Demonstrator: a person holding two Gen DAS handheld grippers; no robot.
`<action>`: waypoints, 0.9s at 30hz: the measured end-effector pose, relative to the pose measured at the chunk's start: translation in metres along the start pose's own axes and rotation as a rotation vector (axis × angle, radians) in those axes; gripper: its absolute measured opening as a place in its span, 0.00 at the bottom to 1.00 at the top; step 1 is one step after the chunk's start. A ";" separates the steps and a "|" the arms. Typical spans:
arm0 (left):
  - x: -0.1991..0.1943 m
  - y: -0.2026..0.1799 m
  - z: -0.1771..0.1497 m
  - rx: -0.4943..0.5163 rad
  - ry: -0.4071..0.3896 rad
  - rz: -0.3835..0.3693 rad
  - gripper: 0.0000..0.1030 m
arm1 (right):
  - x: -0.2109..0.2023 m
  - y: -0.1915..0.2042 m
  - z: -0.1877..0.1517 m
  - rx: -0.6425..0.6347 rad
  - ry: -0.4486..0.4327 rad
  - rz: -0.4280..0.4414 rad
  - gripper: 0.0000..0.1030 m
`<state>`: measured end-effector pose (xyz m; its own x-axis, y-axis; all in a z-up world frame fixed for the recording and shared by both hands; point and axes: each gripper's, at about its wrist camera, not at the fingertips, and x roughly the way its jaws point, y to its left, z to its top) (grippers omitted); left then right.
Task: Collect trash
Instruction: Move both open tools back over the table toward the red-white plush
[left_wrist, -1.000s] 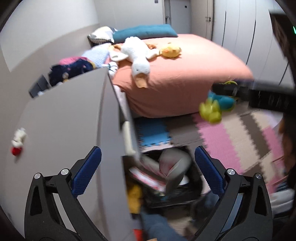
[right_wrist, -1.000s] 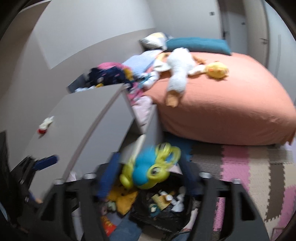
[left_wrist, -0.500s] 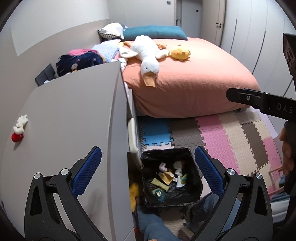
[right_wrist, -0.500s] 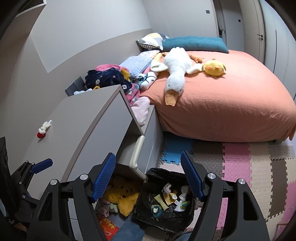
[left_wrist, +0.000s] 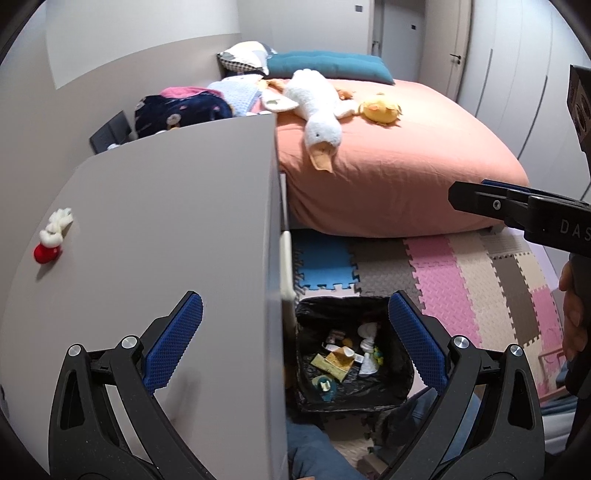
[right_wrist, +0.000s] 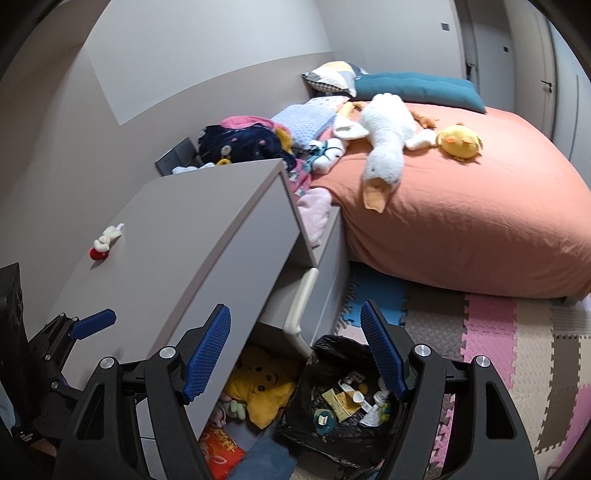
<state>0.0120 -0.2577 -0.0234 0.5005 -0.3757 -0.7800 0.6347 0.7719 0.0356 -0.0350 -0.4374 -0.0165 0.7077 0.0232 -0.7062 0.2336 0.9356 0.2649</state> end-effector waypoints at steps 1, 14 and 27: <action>0.000 0.004 -0.001 -0.007 0.000 0.005 0.95 | 0.001 0.003 0.001 -0.004 0.001 0.004 0.71; -0.011 0.058 -0.012 -0.117 -0.015 0.058 0.95 | 0.025 0.052 0.009 -0.070 0.016 0.065 0.71; -0.022 0.120 -0.022 -0.182 -0.026 0.126 0.95 | 0.052 0.104 0.018 -0.141 0.040 0.101 0.71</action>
<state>0.0641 -0.1459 -0.0162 0.5855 -0.2821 -0.7600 0.4509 0.8924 0.0161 0.0386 -0.3455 -0.0138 0.6951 0.1307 -0.7069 0.0651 0.9679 0.2429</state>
